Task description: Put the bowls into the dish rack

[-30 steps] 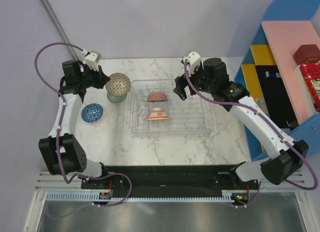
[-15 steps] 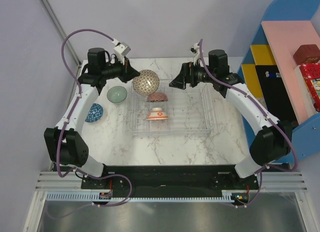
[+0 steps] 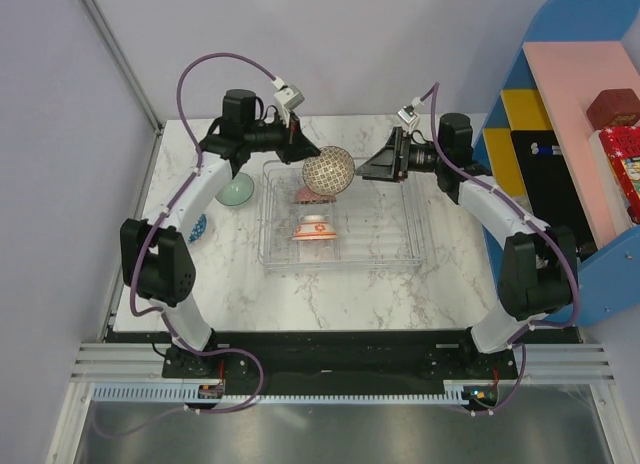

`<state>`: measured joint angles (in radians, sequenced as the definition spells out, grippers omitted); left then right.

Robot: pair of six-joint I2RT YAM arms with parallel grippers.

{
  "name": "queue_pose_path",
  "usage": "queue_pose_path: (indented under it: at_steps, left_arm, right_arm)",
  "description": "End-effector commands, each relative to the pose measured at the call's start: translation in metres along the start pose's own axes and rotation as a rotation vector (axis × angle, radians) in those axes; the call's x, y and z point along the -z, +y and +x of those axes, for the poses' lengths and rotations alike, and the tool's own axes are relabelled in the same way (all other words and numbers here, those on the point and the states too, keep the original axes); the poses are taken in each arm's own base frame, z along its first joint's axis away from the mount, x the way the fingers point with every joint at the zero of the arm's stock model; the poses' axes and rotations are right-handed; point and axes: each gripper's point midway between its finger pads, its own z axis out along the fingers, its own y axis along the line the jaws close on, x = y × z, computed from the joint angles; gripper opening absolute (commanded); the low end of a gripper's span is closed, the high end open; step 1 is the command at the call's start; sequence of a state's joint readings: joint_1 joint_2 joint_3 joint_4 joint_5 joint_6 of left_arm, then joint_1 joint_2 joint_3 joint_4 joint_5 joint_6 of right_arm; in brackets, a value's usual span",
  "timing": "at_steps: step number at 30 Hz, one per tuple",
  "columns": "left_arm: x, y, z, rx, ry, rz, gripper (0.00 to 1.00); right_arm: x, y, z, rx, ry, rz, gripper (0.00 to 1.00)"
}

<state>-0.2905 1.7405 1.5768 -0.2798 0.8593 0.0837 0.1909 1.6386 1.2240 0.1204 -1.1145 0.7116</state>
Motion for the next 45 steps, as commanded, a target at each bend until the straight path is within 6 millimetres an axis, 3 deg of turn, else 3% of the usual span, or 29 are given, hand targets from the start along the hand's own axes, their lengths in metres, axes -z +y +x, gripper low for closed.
queue_pose_path:
  at_steps: [1, 13, 34, 45]
  left_arm:
    - [-0.011, -0.028, -0.035, -0.036, -0.068, 0.094, 0.02]
    - [-0.019, -0.046, -0.039, -0.045, -0.064, 0.129, 0.02]
    - [-0.027, -0.061, -0.039, -0.052, -0.054, 0.165, 0.02]
    - [-0.028, -0.061, -0.037, -0.052, -0.048, 0.166, 0.02]
  right_arm:
    - [0.001, 0.007, 0.008, 0.022, 0.033, -0.076, 0.98]
    - [-0.003, -0.017, 0.019, -0.018, 0.046, -0.046, 0.98]
    - [-0.007, -0.010, 0.014, -0.038, 0.032, -0.100, 0.98]
    - [-0.007, -0.005, 0.020, -0.045, 0.051, -0.132, 0.92]
